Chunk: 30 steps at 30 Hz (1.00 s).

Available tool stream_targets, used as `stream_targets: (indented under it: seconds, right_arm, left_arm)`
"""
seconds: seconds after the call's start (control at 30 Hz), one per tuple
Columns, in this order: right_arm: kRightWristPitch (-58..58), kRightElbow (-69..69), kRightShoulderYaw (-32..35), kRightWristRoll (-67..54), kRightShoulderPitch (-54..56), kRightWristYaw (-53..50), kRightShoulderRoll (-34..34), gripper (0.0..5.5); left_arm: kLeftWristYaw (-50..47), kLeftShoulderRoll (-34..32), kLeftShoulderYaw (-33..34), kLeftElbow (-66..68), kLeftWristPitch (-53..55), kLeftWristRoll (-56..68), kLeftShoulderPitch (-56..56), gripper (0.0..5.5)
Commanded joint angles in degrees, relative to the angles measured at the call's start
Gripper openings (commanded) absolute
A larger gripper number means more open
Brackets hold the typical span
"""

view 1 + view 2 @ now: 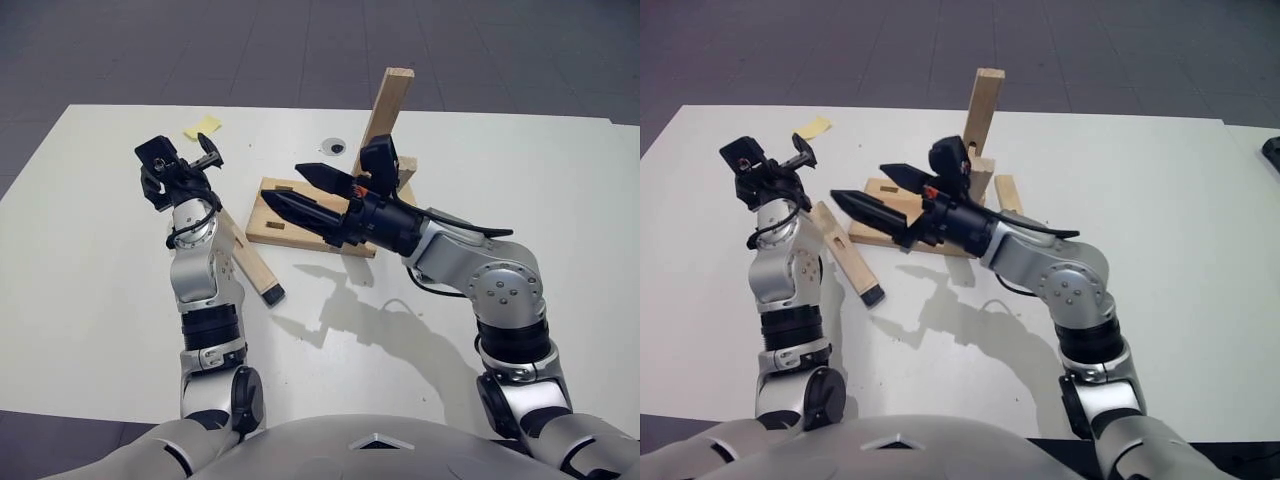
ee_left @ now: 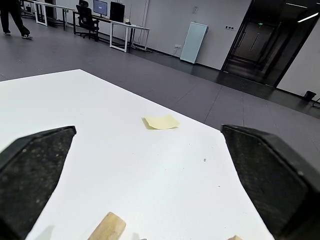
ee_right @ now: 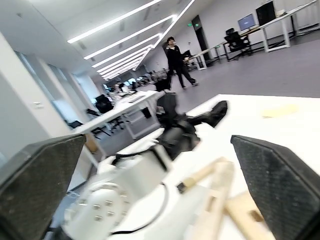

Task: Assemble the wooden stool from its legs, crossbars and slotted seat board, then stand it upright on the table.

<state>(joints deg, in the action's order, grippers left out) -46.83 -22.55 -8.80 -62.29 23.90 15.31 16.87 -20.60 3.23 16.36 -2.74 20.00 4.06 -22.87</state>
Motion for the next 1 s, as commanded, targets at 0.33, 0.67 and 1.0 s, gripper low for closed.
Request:
stream_targets:
  seconds: [0.33, 0.67, 1.0]
  right_arm:
    - [-5.86, 1.02, -0.88, 5.97, 2.55, 4.76, 3.61, 5.39]
    - [-18.46, 1.67, -1.78, 11.54, -1.47, 0.42, 7.27, 5.39]
    - [-19.24, -2.46, 1.06, 13.72, -1.8, 11.75, 19.66, 5.39]
  left_arm:
    - [-0.58, -0.48, -0.05, 0.63, -0.01, -0.26, -0.83, 5.4]
    - [-0.07, 0.28, -1.39, 0.24, 0.71, -0.4, 0.34, 5.4]
    - [-0.64, 0.77, -1.56, -1.51, 1.46, -0.76, 2.13, 5.4]
